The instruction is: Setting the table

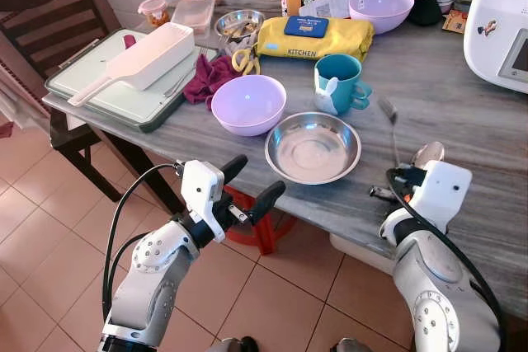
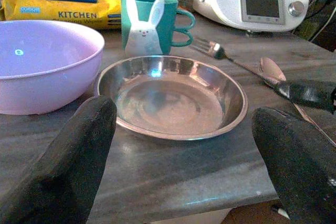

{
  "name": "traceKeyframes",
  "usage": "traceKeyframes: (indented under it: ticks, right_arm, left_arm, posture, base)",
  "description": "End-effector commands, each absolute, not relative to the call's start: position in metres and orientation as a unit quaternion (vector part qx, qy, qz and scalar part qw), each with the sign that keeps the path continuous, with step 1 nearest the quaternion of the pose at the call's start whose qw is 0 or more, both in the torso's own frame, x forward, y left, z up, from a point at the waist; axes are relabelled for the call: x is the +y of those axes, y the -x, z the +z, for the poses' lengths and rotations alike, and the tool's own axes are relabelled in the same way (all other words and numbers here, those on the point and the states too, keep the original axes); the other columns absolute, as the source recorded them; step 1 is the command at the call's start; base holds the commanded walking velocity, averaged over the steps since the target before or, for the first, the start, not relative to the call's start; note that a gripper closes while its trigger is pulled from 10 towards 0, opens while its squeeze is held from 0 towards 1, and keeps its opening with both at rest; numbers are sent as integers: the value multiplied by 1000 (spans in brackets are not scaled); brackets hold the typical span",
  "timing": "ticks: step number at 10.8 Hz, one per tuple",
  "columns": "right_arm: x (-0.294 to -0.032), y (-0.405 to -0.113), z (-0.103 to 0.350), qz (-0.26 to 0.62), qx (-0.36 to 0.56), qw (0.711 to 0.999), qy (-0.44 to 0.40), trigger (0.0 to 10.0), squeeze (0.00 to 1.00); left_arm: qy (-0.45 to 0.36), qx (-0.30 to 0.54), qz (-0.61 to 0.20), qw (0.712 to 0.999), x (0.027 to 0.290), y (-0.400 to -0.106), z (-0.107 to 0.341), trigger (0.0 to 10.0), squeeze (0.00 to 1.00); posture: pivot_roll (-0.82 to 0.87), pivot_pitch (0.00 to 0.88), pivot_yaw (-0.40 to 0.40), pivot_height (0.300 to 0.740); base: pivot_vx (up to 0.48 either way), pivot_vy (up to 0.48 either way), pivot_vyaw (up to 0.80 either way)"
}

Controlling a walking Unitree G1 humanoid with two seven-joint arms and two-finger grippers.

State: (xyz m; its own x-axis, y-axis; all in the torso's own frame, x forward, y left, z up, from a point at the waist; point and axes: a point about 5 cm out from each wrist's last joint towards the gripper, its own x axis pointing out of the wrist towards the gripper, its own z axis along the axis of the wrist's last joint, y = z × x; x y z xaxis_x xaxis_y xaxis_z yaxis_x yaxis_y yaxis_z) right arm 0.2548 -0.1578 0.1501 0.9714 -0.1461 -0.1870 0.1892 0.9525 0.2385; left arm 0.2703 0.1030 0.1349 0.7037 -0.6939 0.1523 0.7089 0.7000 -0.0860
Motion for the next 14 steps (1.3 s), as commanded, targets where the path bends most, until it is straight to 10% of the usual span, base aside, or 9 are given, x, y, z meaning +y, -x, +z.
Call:
traceKeyframes:
  ticks: [1, 4, 6, 7, 8, 14]
  right_arm:
    - [-141, -249, 152, -75, 95, 974, -193, 0, 0]
    - [-140, -247, 149, -74, 116, 963, -231, 157, 0]
    - [-139, -245, 148, -73, 135, 952, -265, 10000, 0]
    - [-138, -244, 147, -68, 140, 948, -279, 10000, 325]
    - [-138, -243, 144, -69, 149, 944, -286, 10000, 1000]
    - [-140, -241, 141, -72, 170, 932, -312, 10000, 1000]
  left_arm:
    - [58, -47, -378, 923, 107, -270, 132, 10000, 0]
    - [57, -48, -379, 922, 107, -271, 132, 10000, 0]
    - [56, -48, -381, 922, 107, -271, 132, 10000, 0]
    - [55, -47, -382, 921, 107, -271, 132, 10000, 0]
    - [55, -47, -384, 921, 106, -271, 132, 10000, 0]
    - [51, -47, -389, 919, 105, -271, 132, 10000, 0]
  posture:
    - [-109, 132, 153, 740]
    - [-113, 130, 154, 740]
    - [-113, 133, 156, 740]
    - [-113, 134, 157, 740]
    - [-113, 134, 159, 740]
    - [-114, 128, 158, 740]
  base:
    - [0, 0, 0]
    - [0, 0, 0]
    - [0, 0, 0]
    - [0, 0, 0]
    - [0, 0, 0]
    - [0, 0, 0]
